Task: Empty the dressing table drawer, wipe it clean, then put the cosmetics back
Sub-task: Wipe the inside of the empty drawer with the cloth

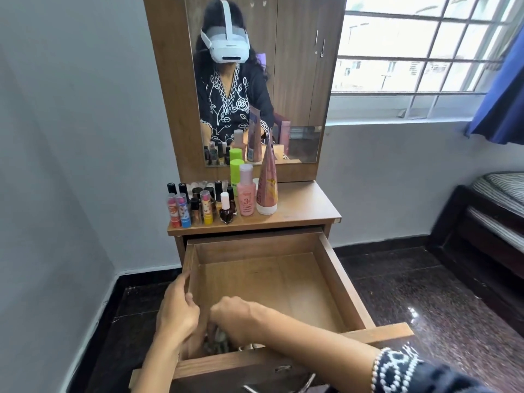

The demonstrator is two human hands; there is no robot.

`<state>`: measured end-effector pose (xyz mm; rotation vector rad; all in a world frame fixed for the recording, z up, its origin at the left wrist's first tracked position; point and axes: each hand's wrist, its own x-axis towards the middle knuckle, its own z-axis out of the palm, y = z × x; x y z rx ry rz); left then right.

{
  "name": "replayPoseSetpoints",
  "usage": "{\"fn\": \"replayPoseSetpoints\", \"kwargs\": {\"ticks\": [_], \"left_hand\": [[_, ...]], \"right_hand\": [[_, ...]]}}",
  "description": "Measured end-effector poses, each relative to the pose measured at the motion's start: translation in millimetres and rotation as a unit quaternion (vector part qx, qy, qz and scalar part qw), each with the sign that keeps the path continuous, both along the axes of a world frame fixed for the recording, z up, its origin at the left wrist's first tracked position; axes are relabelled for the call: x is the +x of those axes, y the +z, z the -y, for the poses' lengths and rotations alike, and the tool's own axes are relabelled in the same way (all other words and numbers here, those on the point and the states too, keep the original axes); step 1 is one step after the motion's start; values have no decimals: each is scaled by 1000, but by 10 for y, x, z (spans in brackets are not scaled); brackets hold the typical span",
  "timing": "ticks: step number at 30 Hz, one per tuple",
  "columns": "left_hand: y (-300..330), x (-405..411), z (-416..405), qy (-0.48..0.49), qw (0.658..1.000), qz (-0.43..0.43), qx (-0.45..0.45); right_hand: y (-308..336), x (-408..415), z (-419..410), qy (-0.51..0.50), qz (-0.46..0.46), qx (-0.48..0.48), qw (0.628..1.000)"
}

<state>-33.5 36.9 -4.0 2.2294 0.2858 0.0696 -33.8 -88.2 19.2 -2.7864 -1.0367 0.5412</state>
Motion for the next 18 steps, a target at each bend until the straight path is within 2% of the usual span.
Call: {"fn": "replayPoseSetpoints", "kwargs": {"ticks": [7, 13, 16, 18], "left_hand": [[42, -28, 11, 9, 999, -2, -33], [56, -21, 29, 12, 999, -8, -32], [113, -49, 70, 22, 1000, -3, 1], [165, -69, 97, 16, 996, 35, 85]], "right_hand": [[80, 10, 696, -42, -5, -29, 999], [103, -49, 1518, -166, 16, -61, 984], [139, -34, 1533, -216, 7, 5, 976], [217, -15, 1533, -297, -19, 121, 947]]}}
